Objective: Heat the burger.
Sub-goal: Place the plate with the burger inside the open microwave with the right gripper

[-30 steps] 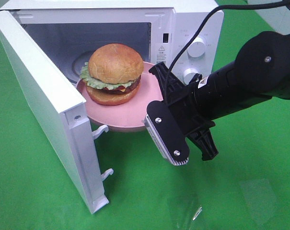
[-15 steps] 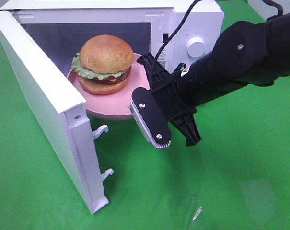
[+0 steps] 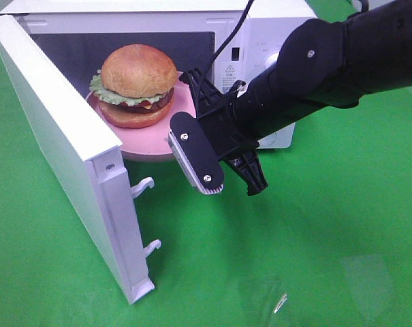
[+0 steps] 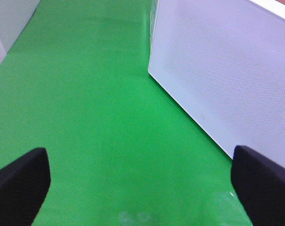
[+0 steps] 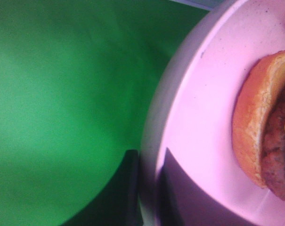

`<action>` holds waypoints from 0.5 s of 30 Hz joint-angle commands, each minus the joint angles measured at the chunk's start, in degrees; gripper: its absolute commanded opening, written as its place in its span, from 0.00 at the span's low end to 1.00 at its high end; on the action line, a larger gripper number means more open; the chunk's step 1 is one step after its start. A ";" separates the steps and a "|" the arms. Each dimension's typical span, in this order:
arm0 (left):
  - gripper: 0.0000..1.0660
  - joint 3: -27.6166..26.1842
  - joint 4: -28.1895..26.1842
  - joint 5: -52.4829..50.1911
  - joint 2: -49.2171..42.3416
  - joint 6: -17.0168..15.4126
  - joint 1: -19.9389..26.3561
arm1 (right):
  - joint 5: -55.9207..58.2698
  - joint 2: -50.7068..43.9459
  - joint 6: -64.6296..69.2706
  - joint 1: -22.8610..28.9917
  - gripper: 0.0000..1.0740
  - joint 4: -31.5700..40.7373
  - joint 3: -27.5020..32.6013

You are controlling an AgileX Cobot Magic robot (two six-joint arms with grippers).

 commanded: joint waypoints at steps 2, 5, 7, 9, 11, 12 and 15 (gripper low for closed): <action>0.92 0.00 0.06 0.00 -0.92 0.00 0.06 | -2.29 0.40 -0.69 0.00 0.00 0.63 -2.92; 0.92 0.00 0.06 0.00 -0.92 0.00 0.06 | -2.46 0.40 -0.46 0.00 0.00 0.00 -3.90; 0.92 0.00 0.06 0.00 -0.92 0.00 0.06 | -2.46 0.40 -0.11 0.00 0.00 -0.92 -3.90; 0.92 0.00 0.06 0.00 -0.92 0.00 0.06 | -2.41 0.40 0.17 0.00 0.00 -1.38 -3.90; 0.92 0.00 0.06 0.00 -0.92 0.00 0.06 | -2.58 0.92 0.86 0.00 0.00 -2.41 -3.95; 0.92 0.00 0.06 0.00 -0.92 0.00 0.06 | -2.58 0.92 0.86 0.00 0.00 -2.41 -3.95; 0.92 0.00 0.06 0.00 -0.92 0.00 0.06 | -2.46 2.12 1.32 0.00 0.00 -2.75 -4.53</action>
